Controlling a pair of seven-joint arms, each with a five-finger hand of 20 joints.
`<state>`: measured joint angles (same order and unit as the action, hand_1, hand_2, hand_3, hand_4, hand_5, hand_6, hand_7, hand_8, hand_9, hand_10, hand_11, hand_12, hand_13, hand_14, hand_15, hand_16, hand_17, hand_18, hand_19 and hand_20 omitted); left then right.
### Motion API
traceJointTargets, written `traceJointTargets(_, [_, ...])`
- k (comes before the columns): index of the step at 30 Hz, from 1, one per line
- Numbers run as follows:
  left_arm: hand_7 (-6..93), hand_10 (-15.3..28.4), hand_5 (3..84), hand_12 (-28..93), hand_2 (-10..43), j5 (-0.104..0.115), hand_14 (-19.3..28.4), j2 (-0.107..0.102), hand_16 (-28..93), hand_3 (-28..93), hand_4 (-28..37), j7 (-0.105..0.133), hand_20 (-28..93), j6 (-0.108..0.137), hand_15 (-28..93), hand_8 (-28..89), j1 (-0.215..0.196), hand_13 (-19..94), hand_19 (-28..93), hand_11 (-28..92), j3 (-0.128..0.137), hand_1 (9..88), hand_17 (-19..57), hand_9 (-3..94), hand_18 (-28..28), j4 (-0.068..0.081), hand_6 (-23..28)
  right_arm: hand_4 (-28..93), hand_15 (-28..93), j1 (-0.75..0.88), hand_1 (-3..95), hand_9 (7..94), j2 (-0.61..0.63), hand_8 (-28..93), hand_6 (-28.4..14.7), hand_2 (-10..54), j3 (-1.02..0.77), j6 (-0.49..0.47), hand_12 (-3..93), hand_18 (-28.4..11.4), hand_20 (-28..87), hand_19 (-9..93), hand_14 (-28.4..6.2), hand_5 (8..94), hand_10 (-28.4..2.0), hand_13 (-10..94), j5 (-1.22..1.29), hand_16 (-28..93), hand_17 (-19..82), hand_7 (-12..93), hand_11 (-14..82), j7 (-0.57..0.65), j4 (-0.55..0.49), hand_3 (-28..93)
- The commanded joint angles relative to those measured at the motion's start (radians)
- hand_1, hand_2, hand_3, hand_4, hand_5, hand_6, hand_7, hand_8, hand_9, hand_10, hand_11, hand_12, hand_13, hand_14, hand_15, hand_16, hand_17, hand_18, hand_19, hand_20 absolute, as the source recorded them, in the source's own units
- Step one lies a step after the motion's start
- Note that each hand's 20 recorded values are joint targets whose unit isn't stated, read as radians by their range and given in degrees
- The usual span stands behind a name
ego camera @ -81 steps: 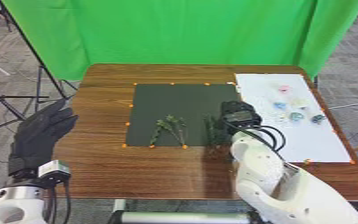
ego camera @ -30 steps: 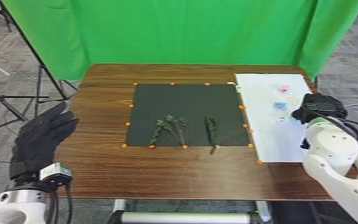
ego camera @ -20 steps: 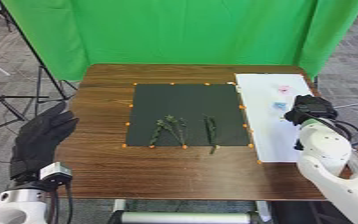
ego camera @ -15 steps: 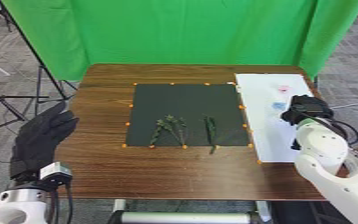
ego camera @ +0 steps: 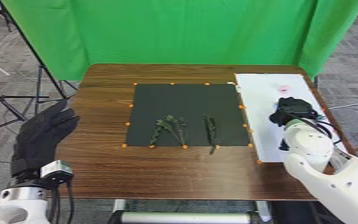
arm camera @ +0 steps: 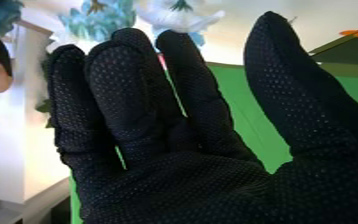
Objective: Arrange flowers
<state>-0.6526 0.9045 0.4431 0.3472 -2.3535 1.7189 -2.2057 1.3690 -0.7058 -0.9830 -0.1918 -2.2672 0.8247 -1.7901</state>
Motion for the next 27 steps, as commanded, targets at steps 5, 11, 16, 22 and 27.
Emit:
traceJointTargets(5, [11.4, 20.9, 41.4, 7, 7.3, 0.005, 27.9, -0.004, -16, 80, -22.5, 0.009, -3, -0.009, 61, -9, -0.008, 23, 62, 32, -0.003, 23.6, -8.9, 35.4, 23.9, 0.002, 11.0, -24, 76, 0.006, 33.3, 54.4, -0.012, -9, -10.2, -3.0, 0.004, -0.005, 18.0, -22.0, -2, 93, -13.4, 55.3, -21.7, 60, 0.005, 18, 37, 21, 24.9, 0.006, 0.023, 84])
traceJointTargets(11, [11.6, 21.1, 41.3, 7, 7.3, 0.001, 28.0, -0.005, -16, 80, -22.4, 0.009, -3, -0.012, 61, -9, 0.000, 23, 63, 32, -0.004, 23.6, -8.9, 35.5, 23.9, 0.004, 10.9, -24, 76, -0.020, 35.6, 58.7, -0.002, -9, -8.4, -2.6, 0.047, 0.015, 18.5, -21.4, -2, 93, -12.7, 58.2, -20.2, 62, -0.001, 18, 39, 23, 27.7, 0.026, 0.035, 83])
traceJointTargets(16, [11.6, 21.0, 41.4, 7, 7.3, 0.001, 28.0, -0.007, -16, 80, -22.5, 0.009, -3, -0.014, 61, -9, 0.000, 23, 62, 32, -0.004, 23.8, -8.9, 35.5, 23.9, 0.006, 10.9, -28, 74, -0.047, 46.1, 70.3, 0.017, 5, -6.3, -4.9, 0.102, 0.066, 22.3, -20.1, 1, 93, -10.2, 66.1, -15.6, 68, -0.030, 20, 43, 26, 30.2, 0.046, 0.053, 78])
traceJointTargets(22, [11.5, 21.0, 41.4, 7, 7.3, 0.004, 28.0, -0.015, -16, 80, -22.4, 0.014, -3, -0.009, 61, -9, 0.002, 23, 62, 32, -0.008, 23.8, -8.9, 35.4, 23.9, 0.006, 11.0, -28, 70, -0.073, 52.4, 81.0, 0.042, 7, -2.9, -4.8, 0.155, 0.116, 31.2, -19.6, 5, 93, -7.2, 74.2, -10.8, 75, -0.049, 21, 47, 30, 26.3, 0.068, 0.065, 75])
traceJointTargets(27, [11.5, 21.0, 41.4, 7, 7.3, 0.010, 28.0, -0.022, -16, 80, -22.4, 0.022, -3, -0.006, 61, -9, 0.001, 23, 62, 32, -0.011, 23.9, -8.9, 35.5, 23.9, 0.006, 11.0, -28, 69, -0.098, 53.6, 83.3, 0.059, 9, -2.1, -5.2, 0.189, 0.166, 33.1, -19.3, 8, 93, -6.0, 76.0, -9.7, 77, -0.070, 22, 48, 31, 26.3, 0.072, 0.074, 75])
